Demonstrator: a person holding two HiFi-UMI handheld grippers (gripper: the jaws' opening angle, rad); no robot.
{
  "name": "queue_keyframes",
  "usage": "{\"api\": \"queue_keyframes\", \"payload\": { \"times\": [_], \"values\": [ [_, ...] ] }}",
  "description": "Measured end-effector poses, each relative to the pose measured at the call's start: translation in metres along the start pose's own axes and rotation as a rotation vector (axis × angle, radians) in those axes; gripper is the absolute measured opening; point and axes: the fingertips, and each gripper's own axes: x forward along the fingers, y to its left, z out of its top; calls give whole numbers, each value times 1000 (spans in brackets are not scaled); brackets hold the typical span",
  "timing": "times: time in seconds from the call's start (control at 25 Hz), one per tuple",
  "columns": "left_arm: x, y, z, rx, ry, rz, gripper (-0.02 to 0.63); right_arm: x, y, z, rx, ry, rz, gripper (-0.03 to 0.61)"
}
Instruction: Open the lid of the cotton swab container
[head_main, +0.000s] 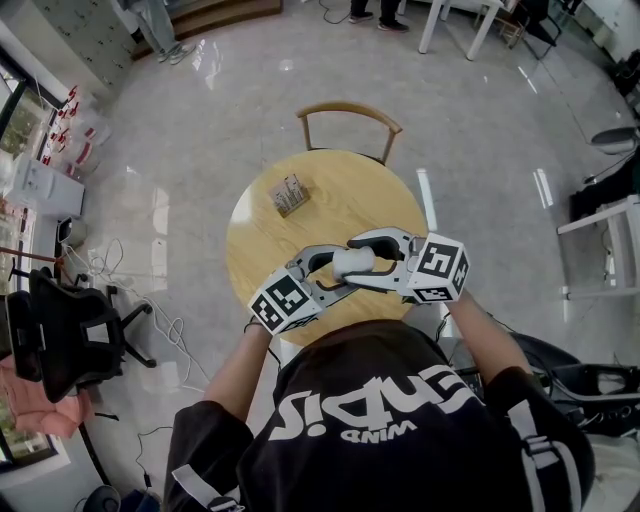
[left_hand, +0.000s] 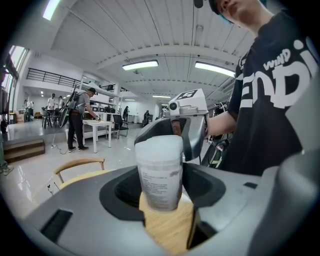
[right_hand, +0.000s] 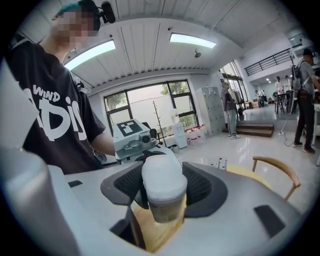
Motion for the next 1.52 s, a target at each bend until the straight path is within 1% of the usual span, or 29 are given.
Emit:
{"api": "queue_keyframes", "payload": {
  "times": [0.24, 0.52, 0.96, 1.08, 1.32, 1.52],
  "values": [
    [-1, -5, -8, 7, -2, -18, 247, 4, 4, -9, 39, 24, 20, 239],
    [1, -8, -9, 16, -4, -41, 245, 2, 5, -13, 75, 61, 53, 238],
    [1, -13, -13, 40, 3, -68, 244, 2, 10, -19, 111, 120, 85, 235],
    [1, -15, -12, 30, 3, -79, 244, 2, 10, -19, 130, 122, 94, 235],
    [1, -14, -13, 35, -3, -86, 244, 2, 9, -21, 159, 122, 109, 235],
    [3, -16, -18, 61, 4, -91, 244, 1, 10, -26, 190, 141, 129, 235]
  ]
}}
